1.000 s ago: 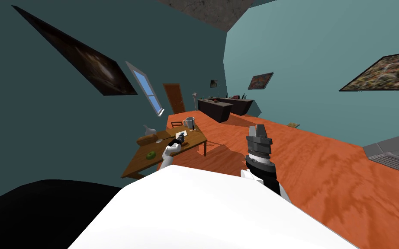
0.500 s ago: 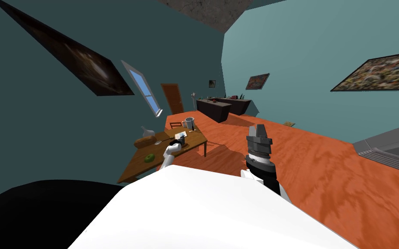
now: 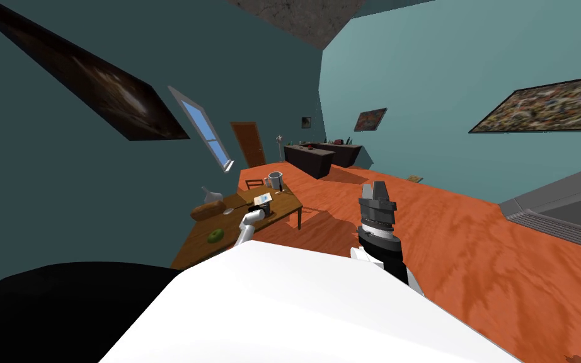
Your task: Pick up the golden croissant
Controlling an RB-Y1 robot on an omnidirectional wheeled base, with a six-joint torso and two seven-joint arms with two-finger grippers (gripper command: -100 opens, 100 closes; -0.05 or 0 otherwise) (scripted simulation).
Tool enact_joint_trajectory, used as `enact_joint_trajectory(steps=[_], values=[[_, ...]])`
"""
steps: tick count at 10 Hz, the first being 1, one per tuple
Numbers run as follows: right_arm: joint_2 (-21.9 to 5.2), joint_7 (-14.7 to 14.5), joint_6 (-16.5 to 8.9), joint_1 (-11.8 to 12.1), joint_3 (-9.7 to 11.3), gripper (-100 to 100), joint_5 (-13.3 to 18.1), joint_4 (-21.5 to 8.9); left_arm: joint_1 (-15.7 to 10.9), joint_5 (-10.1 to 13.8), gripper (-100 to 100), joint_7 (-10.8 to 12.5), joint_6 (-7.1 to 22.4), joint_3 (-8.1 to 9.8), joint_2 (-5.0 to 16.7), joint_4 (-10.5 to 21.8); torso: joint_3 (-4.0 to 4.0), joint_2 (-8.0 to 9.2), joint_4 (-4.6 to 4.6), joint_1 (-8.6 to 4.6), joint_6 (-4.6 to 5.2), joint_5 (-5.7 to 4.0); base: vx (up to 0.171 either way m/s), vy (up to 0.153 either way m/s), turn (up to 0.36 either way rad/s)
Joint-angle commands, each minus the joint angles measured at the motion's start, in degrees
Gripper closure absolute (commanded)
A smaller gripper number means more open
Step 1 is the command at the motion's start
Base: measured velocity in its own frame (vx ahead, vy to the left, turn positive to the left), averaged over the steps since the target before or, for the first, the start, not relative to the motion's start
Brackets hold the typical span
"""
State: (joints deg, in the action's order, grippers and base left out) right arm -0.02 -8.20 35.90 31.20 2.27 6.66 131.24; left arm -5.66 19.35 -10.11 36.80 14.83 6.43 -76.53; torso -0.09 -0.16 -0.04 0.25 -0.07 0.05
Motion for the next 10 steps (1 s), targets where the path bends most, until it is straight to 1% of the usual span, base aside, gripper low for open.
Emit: enact_joint_trajectory(steps=[1,2,3,5,7,10], values=[[0.0,0.0,0.0,0.0,0.0,0,0.0,0.0,-1.21,0.97,-100,-0.4,2.09,0.8,0.04,2.86,0.0,0.0,0.0,0.0,0.0,0.0,0.026,0.065,-0.043],[0.0,0.0,0.0,0.0,0.0,0,0.0,0.0,-1.84,1.53,-100,-0.63,3.78,1.43,-0.15,4.68,0.01,0.02,0.01,0.0,0.01,0.0,0.043,0.082,-0.09],[0.0,0.0,0.0,0.0,0.0,0,0.0,0.0,-1.84,1.53,-100,-0.63,3.78,1.43,-0.15,5.15,0.0,-0.01,0.0,0.05,0.01,0.01,0.037,0.057,-0.03],[0.0,0.0,0.0,0.0,0.0,0,0.0,0.0,-2.86,2.47,-100,-1.03,6.64,2.55,-0.56,8.52,0.01,0.02,0.0,-0.07,0.01,-0.01,0.031,0.053,-0.055],[0.0,0.0,0.0,0.0,0.0,0,0.0,0.0,-3.5,3.13,-100,-1.34,8.91,3.46,-0.97,11.23,-0.03,-0.06,-0.01,0.07,-0.01,0.01,0.062,0.101,-0.056],[0.0,0.0,0.0,0.0,0.0,0,0.0,0.0,-3.49,3.59,-100,-1.62,11.11,4.39,-1.5,14.31,-0.06,-0.11,-0.02,0.02,0.0,0.01,0.063,0.081,-0.031]])
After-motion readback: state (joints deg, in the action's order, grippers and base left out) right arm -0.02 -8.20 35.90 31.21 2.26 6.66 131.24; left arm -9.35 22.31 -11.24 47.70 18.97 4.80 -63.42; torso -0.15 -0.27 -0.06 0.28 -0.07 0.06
